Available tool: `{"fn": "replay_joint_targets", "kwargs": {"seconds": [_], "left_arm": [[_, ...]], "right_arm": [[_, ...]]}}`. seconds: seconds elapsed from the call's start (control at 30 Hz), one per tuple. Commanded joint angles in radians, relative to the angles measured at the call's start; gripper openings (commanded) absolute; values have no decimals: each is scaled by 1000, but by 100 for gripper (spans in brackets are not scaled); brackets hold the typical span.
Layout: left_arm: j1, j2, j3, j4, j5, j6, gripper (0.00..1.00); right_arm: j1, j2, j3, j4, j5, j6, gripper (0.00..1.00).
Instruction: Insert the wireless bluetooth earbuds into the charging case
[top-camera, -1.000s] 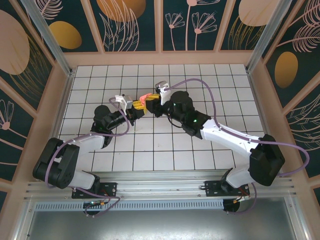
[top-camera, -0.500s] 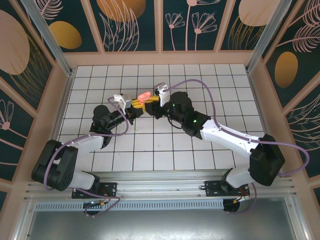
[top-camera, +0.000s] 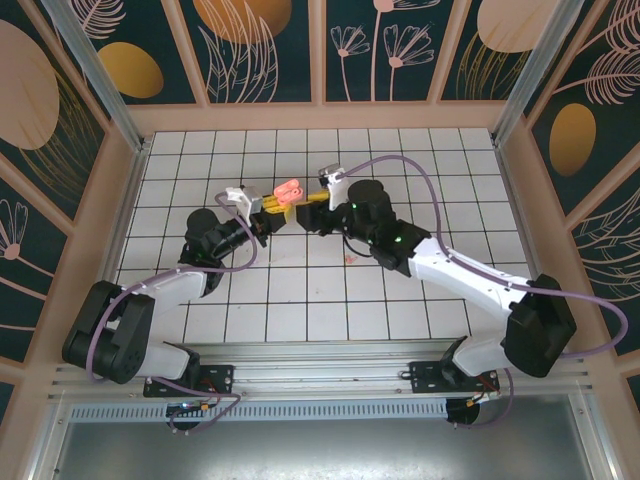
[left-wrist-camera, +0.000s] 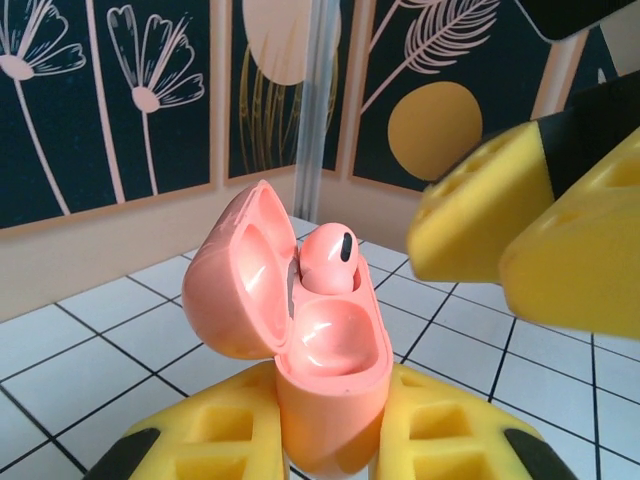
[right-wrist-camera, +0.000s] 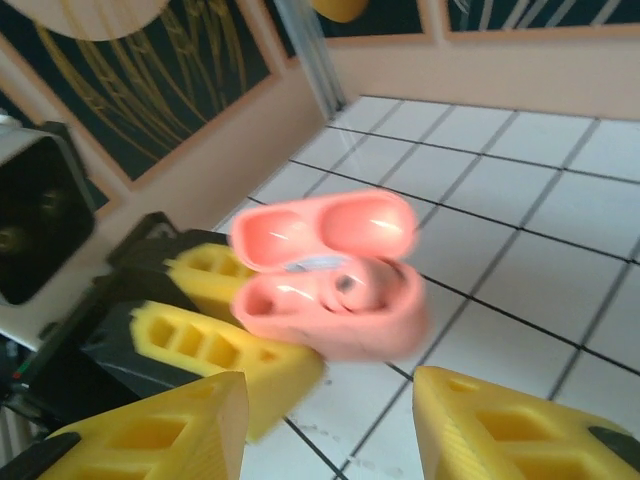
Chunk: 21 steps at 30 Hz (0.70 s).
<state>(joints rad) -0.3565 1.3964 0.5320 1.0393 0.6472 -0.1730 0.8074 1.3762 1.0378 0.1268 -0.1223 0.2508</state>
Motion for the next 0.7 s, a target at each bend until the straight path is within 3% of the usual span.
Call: {"fn": "replay_joint_targets", "kwargs": {"seconds": [0.0, 0.13, 0.23, 0.47, 0.67], "left_arm": [[1, 15, 28, -24, -59, -15, 5], [2, 29, 25, -50, -112, -40, 5], [2, 35, 15, -50, -124, -63, 6], [4, 18, -35, -46, -155, -96, 6], [17, -9, -62, -57, -190, -104, 6]], "right_arm": [[-26, -41, 19, -184, 8, 111, 48], [-74, -41, 44, -469, 89, 261, 48], [-141, -21, 32, -613, 23, 330, 48], [-207, 140, 62, -782, -55, 235, 48], [-213, 319, 90, -776, -102, 271, 48]]}}
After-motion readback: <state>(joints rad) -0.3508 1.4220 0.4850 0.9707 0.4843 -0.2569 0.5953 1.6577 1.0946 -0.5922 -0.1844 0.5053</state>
